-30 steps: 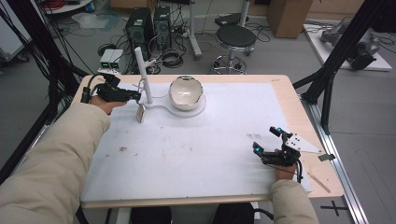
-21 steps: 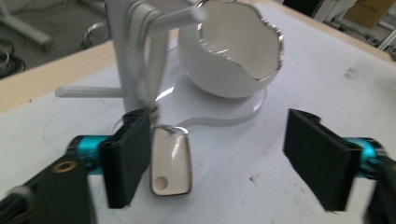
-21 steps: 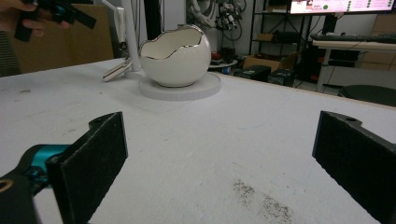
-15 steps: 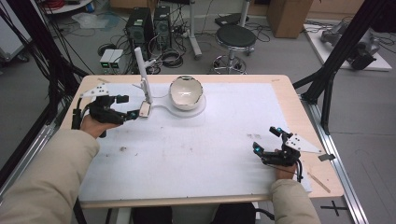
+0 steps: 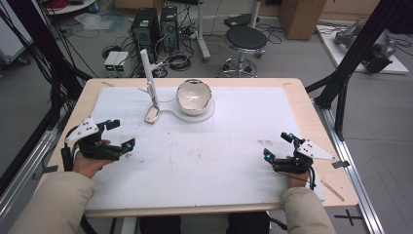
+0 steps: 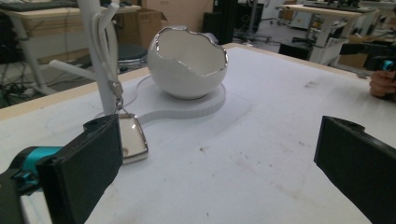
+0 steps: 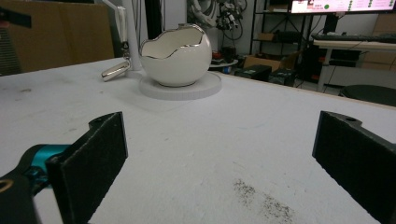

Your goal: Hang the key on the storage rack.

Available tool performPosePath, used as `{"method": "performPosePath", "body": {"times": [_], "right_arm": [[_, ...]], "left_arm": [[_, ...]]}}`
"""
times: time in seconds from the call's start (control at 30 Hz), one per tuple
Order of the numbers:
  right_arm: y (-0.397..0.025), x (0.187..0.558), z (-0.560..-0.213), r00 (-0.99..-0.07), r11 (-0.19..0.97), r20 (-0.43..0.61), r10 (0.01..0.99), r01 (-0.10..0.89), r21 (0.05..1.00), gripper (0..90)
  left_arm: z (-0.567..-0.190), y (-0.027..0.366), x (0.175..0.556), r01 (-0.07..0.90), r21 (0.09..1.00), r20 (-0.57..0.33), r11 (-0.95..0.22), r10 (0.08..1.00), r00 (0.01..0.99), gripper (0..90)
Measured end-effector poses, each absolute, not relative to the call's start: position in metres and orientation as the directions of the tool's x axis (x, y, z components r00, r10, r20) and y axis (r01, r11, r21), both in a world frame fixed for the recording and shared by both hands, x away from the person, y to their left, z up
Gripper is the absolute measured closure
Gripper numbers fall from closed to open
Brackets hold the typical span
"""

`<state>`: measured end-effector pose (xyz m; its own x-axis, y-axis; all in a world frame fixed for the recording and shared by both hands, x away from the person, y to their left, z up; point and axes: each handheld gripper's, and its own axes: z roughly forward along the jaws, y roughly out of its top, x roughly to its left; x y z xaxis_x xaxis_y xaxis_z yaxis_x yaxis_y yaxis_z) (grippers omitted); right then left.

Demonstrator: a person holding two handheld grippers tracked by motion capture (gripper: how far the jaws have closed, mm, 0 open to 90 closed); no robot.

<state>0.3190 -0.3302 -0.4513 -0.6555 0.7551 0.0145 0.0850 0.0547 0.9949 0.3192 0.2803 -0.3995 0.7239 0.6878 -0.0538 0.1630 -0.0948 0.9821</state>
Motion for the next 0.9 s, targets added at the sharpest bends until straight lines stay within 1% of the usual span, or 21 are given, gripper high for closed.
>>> {"method": "performPosePath", "body": {"times": [0.03,0.2,0.37,0.53,0.63,0.77,0.87,0.9], "right_arm": [[-0.33,0.319,-0.451,-0.656,0.053,0.02,0.754,0.091,0.994,2.3],[-0.329,0.318,-0.451,-0.654,0.062,0.011,0.756,0.088,0.994,2.4],[-0.329,0.318,-0.451,-0.654,0.062,0.01,0.756,0.087,0.994,2.4],[-0.329,0.318,-0.451,-0.653,0.064,0.008,0.757,0.087,0.994,2.4],[-0.329,0.318,-0.451,-0.653,0.065,0.007,0.757,0.086,0.994,2.3],[-0.329,0.318,-0.451,-0.654,0.066,0.006,0.756,0.085,0.994,2.4],[-0.329,0.318,-0.451,-0.658,0.068,0.004,0.753,0.084,0.994,2.4],[-0.329,0.318,-0.451,-0.658,0.069,0.002,0.753,0.083,0.994,2.4]], "left_arm": [[-0.404,0.281,0.315,0.163,0.981,-0.045,-0.105,0.694,0.718,1.7],[-0.429,0.289,0.294,0.146,0.988,-0.064,-0.049,0.734,0.676,1.7],[-0.445,0.294,0.282,0.098,0.995,-0.039,-0.031,0.766,0.641,1.7],[-0.451,0.297,0.274,0.044,0.999,-0.021,-0.009,0.776,0.63,1.7],[-0.451,0.297,0.272,0.028,0.999,0.001,-0.024,0.779,0.628,1.8],[-0.453,0.297,0.27,0.017,1.0,-0.01,-0.001,0.796,0.605,1.8],[-0.454,0.3,0.266,-0.03,0.999,-0.003,0.027,0.803,0.596,1.8],[-0.454,0.3,0.266,-0.028,0.999,-0.003,0.024,0.804,0.594,1.7]]}}
